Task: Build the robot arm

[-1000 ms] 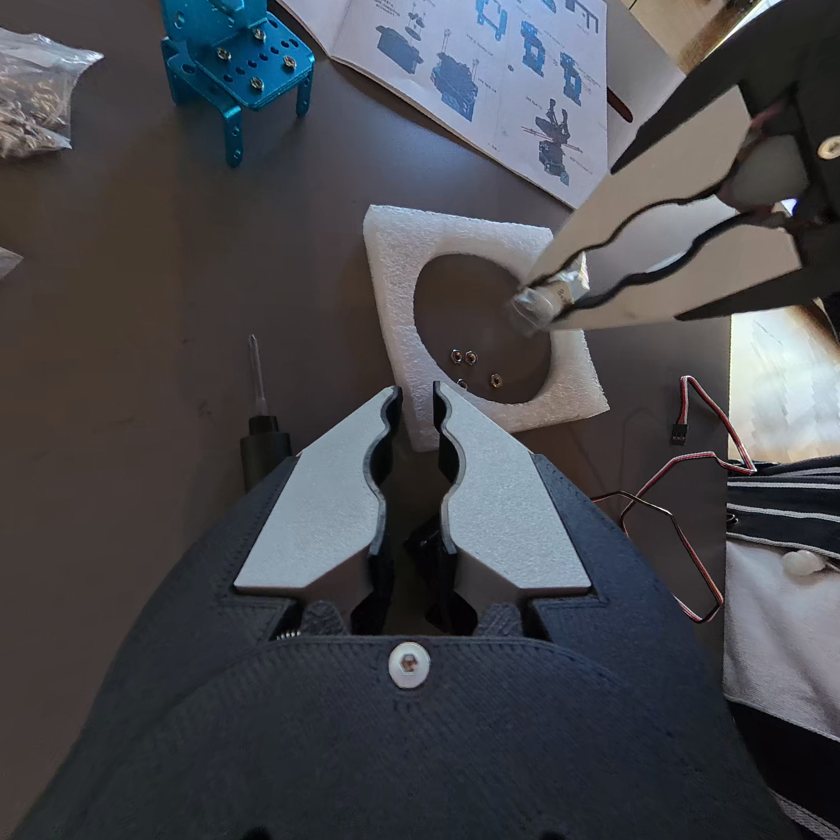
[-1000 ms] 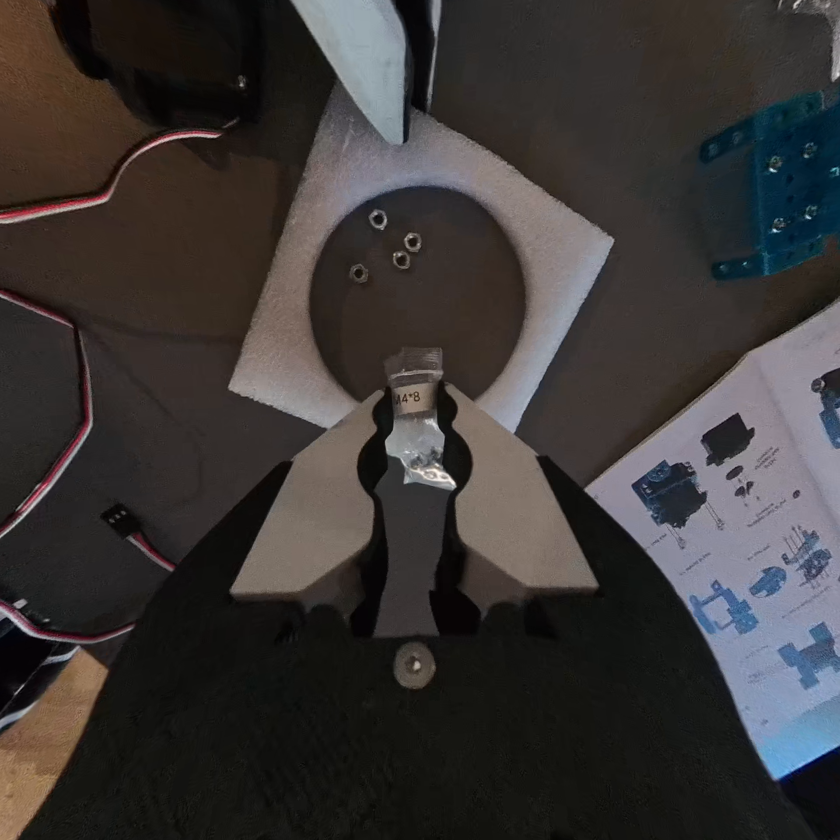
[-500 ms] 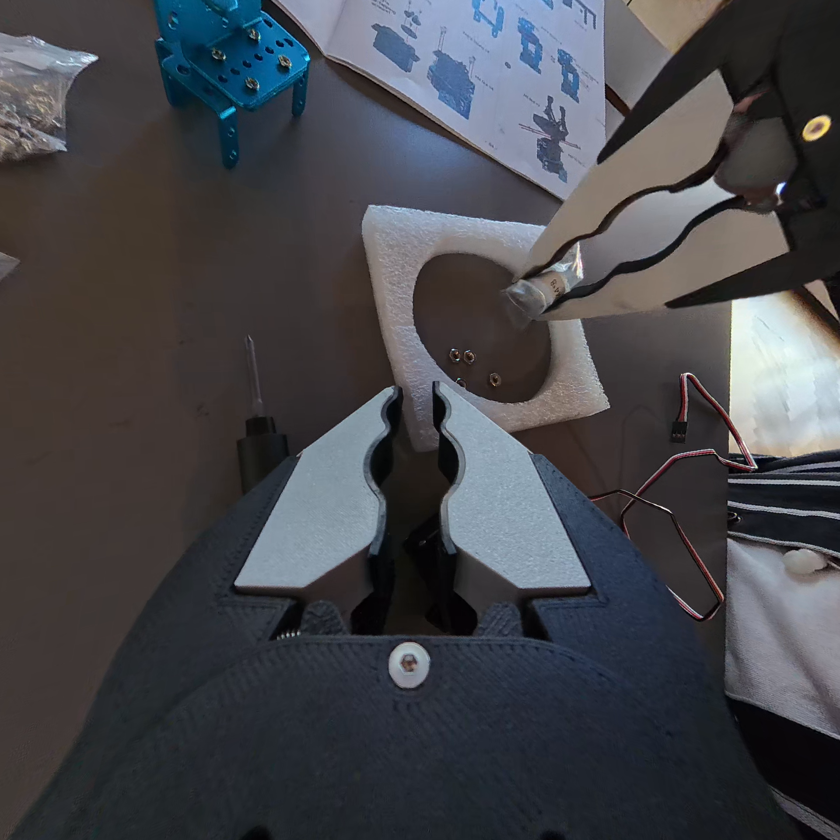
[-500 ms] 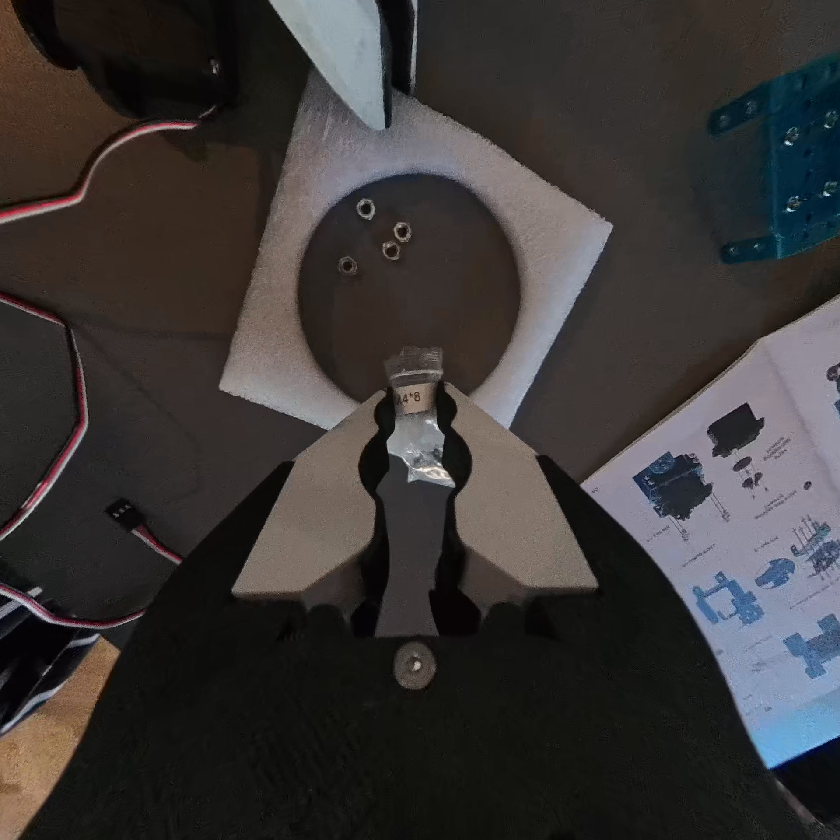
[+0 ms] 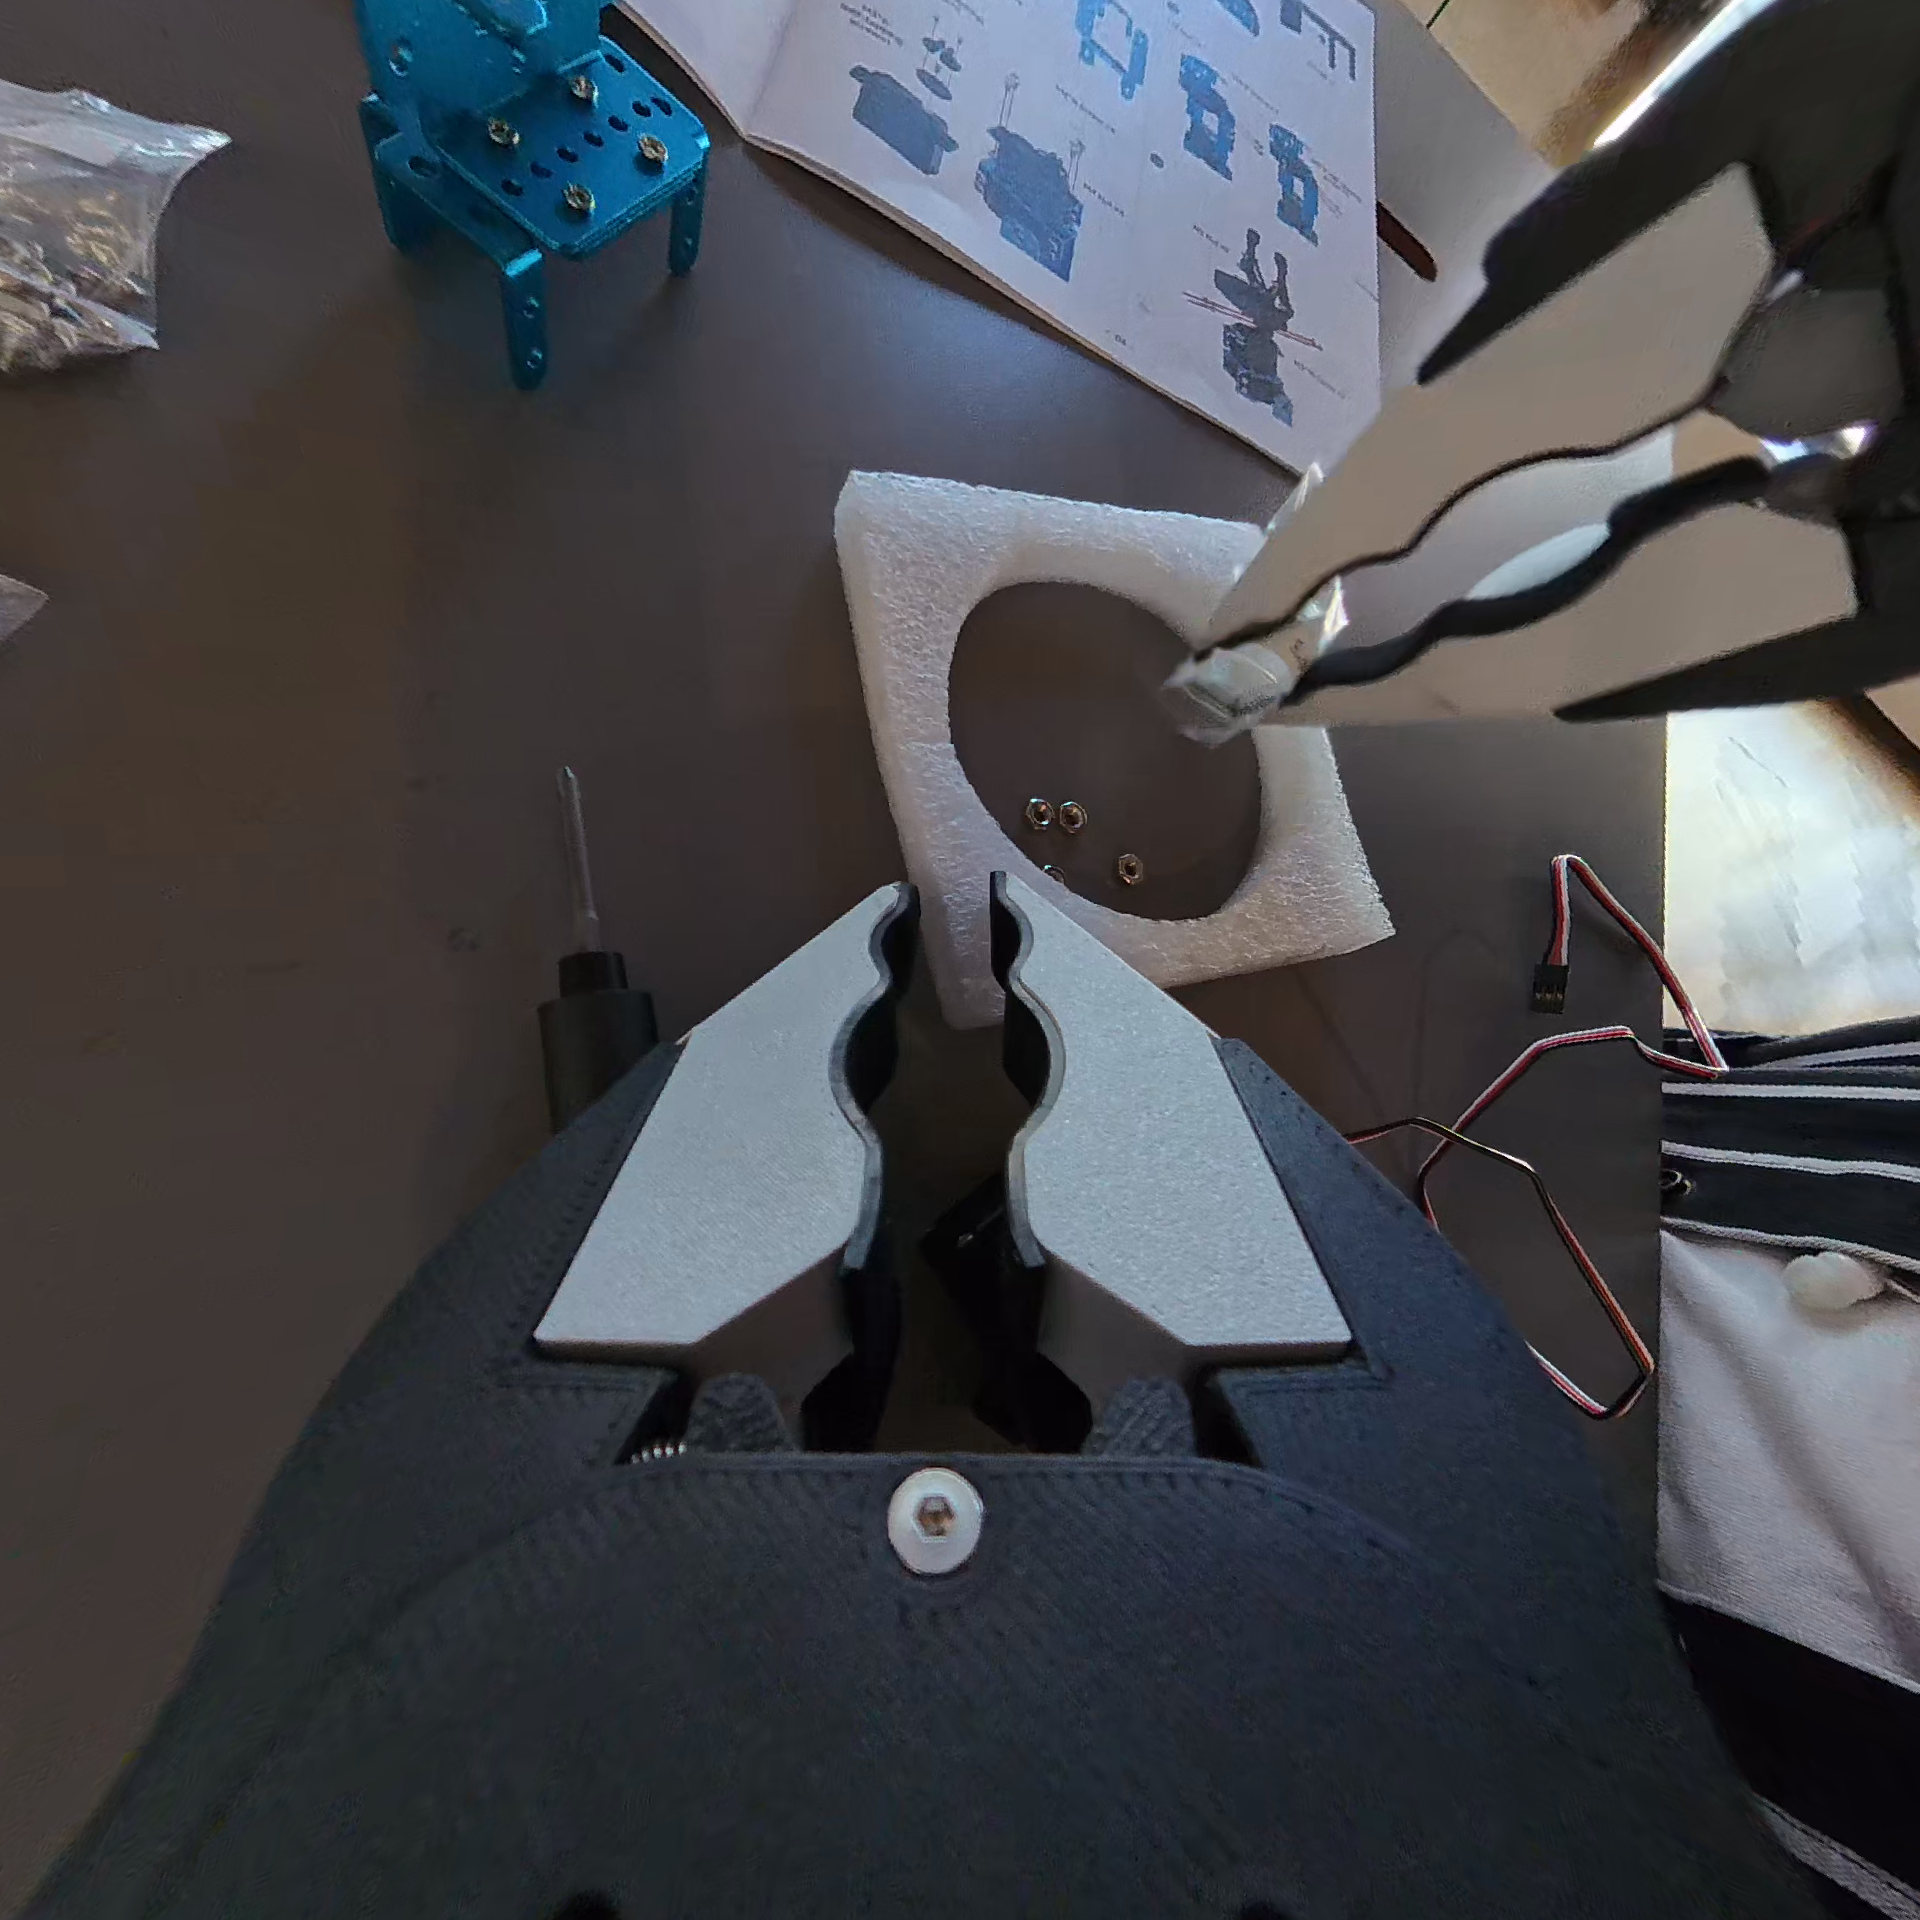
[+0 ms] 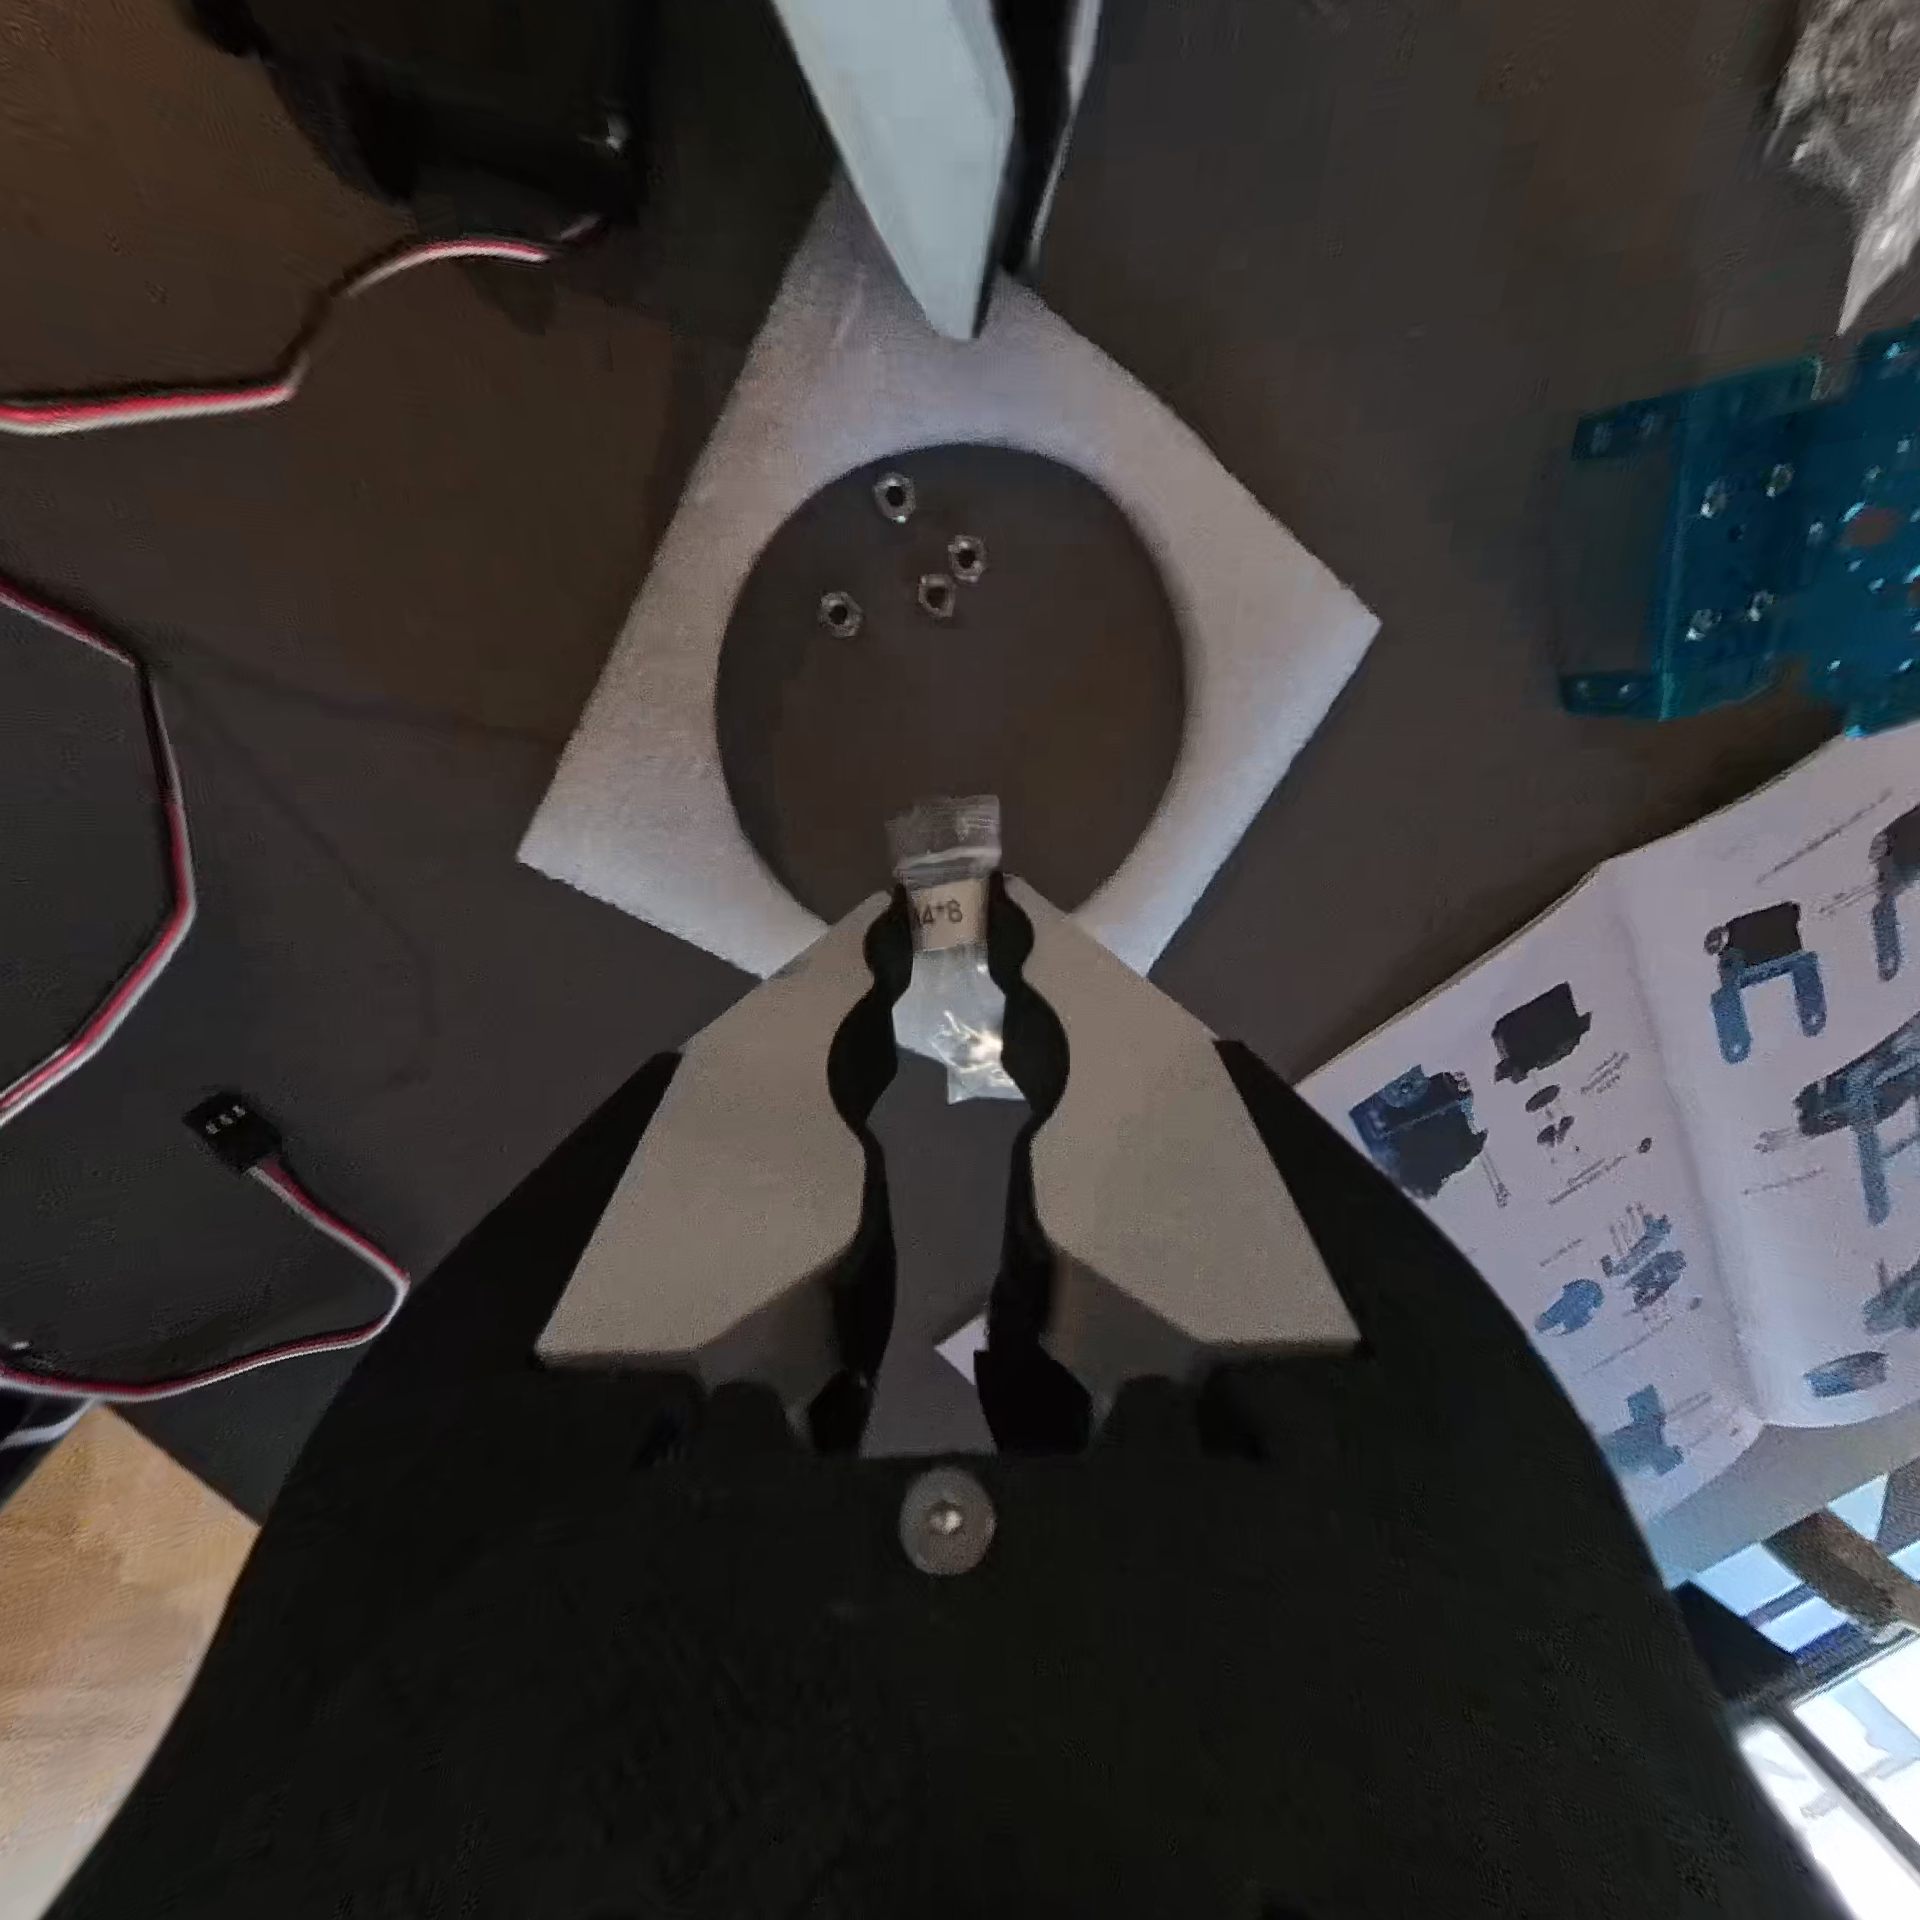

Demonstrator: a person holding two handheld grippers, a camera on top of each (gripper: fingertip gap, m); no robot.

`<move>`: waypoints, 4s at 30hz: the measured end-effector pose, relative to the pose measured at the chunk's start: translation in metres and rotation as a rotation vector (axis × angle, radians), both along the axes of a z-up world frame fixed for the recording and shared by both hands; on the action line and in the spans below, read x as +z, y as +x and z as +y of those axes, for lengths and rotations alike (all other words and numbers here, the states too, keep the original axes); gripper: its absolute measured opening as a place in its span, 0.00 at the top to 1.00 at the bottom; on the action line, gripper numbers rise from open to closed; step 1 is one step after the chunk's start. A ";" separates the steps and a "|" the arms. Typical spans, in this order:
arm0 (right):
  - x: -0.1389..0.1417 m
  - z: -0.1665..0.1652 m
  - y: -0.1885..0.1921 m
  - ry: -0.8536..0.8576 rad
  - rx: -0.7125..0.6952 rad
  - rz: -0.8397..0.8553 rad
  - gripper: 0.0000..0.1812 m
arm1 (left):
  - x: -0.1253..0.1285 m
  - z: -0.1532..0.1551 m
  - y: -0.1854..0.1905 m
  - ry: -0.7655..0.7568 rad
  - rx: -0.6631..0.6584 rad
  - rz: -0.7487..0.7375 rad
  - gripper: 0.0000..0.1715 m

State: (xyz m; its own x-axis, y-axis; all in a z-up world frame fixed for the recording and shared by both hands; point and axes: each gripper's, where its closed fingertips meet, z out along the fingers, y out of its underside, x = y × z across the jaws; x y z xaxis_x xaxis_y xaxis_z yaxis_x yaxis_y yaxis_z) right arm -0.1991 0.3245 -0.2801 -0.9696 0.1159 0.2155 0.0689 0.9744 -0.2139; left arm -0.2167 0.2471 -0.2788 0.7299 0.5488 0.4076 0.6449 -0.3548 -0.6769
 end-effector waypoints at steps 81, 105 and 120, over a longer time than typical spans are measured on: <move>0.072 0.003 0.009 -0.405 -0.039 -0.039 0.91 | 0.069 0.049 0.029 0.406 -0.158 -0.041 0.91; 0.052 0.000 0.012 -0.326 0.012 -0.056 0.94 | 0.041 0.051 0.035 0.262 -0.181 -0.087 1.00; 0.020 0.012 0.018 -0.461 -0.042 -0.126 0.80 | 0.008 0.065 0.038 0.064 -0.236 -0.139 1.00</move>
State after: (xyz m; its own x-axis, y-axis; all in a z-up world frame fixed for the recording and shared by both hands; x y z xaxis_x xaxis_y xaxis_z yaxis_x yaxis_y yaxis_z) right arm -0.1816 0.3362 -0.2606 -0.9773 0.2116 0.0129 0.1598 0.7755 -0.6108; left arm -0.1786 0.3122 -0.2713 0.7691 0.3401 0.5411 0.6376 -0.4659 -0.6134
